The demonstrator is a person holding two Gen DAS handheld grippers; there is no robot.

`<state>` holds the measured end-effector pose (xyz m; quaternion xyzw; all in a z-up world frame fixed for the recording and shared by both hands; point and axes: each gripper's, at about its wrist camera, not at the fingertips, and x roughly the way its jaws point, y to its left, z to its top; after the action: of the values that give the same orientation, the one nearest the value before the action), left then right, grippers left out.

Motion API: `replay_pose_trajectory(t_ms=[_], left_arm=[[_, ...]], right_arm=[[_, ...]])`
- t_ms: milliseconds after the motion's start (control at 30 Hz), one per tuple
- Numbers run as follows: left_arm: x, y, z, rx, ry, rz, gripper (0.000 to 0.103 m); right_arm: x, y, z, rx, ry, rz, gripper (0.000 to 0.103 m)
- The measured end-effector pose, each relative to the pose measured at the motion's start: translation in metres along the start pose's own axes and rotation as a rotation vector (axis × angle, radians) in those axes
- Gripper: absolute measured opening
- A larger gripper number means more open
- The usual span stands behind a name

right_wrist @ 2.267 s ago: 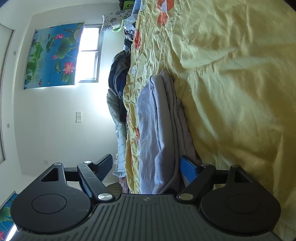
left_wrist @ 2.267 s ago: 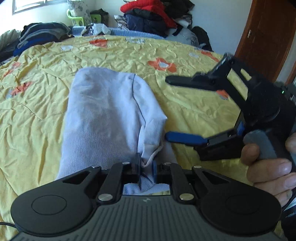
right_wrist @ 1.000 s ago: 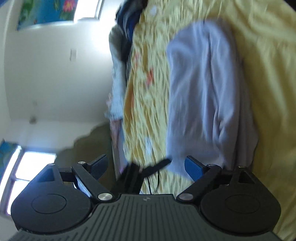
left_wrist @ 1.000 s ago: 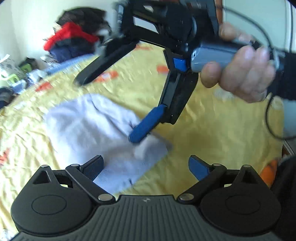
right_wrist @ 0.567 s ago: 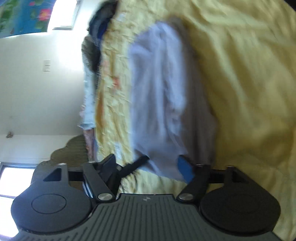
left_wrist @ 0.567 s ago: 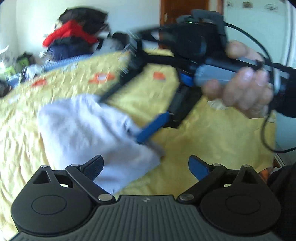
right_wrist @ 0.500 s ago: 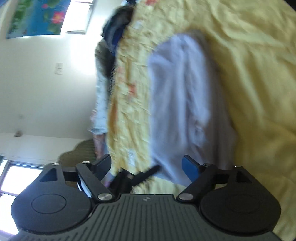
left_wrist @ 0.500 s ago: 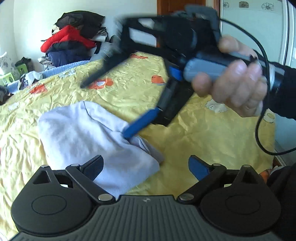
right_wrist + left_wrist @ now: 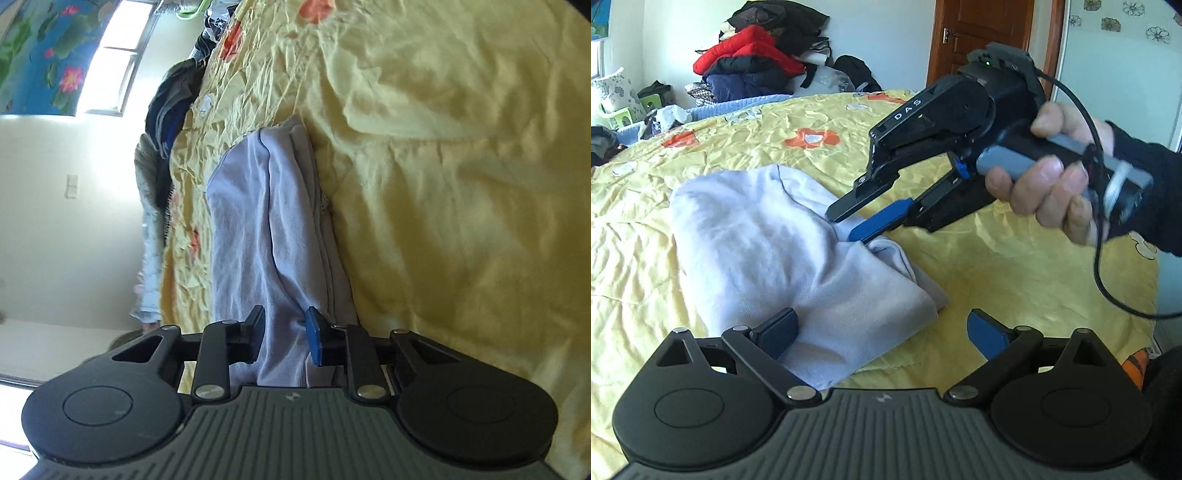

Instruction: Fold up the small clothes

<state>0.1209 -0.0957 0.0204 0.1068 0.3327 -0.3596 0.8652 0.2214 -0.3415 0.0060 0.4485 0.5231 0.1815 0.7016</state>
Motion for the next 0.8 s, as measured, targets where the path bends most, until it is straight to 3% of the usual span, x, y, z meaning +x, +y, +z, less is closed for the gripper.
replay_pose_trajectory(t_ms=[67, 133, 200, 300, 367, 433, 467, 533, 600, 667, 733, 800], left_arm=[[-0.011, -0.006, 0.003, 0.023, -0.029, 0.012, 0.099], [-0.019, -0.005, 0.011, 0.053, -0.074, 0.015, 0.099], [-0.014, -0.002, 0.022, 0.068, -0.087, 0.018, 0.099], [0.018, 0.014, 0.036, 0.009, -0.015, 0.032, 0.099], [0.040, 0.022, 0.036, -0.032, 0.067, 0.061, 0.099], [0.047, 0.022, 0.030, -0.005, 0.069, 0.074, 0.099], [0.047, 0.021, 0.027, -0.002, 0.061, 0.082, 0.099], [0.045, 0.023, 0.025, -0.028, 0.049, 0.082, 0.099], [0.042, 0.022, 0.027, -0.042, 0.044, 0.081, 0.099], [0.036, 0.022, 0.034, -0.028, 0.029, 0.069, 0.099], [0.025, 0.023, 0.042, 0.008, -0.011, 0.060, 0.099], [0.029, 0.024, 0.048, 0.043, -0.015, 0.075, 0.099]], right_arm=[[-0.009, 0.004, 0.004, 0.026, -0.017, -0.007, 0.039], [-0.019, 0.014, 0.005, 0.020, -0.047, 0.038, 0.070], [-0.018, 0.031, 0.009, -0.004, -0.046, 0.131, 0.078], [0.005, 0.050, 0.025, -0.017, 0.017, 0.209, 0.080], [0.031, 0.057, 0.038, -0.013, 0.068, 0.160, 0.083], [0.054, 0.062, 0.053, -0.027, 0.088, 0.050, 0.082], [0.061, 0.061, 0.059, -0.052, 0.072, -0.002, 0.080], [0.069, 0.043, 0.072, 0.004, 0.095, 0.023, 0.061], [0.064, 0.031, 0.076, 0.071, 0.096, 0.033, 0.053], [0.056, 0.031, 0.072, 0.069, 0.083, 0.036, 0.053], [0.046, 0.041, 0.066, 0.045, 0.063, 0.057, 0.075], [0.039, 0.053, 0.068, 0.016, 0.036, 0.121, 0.085]])
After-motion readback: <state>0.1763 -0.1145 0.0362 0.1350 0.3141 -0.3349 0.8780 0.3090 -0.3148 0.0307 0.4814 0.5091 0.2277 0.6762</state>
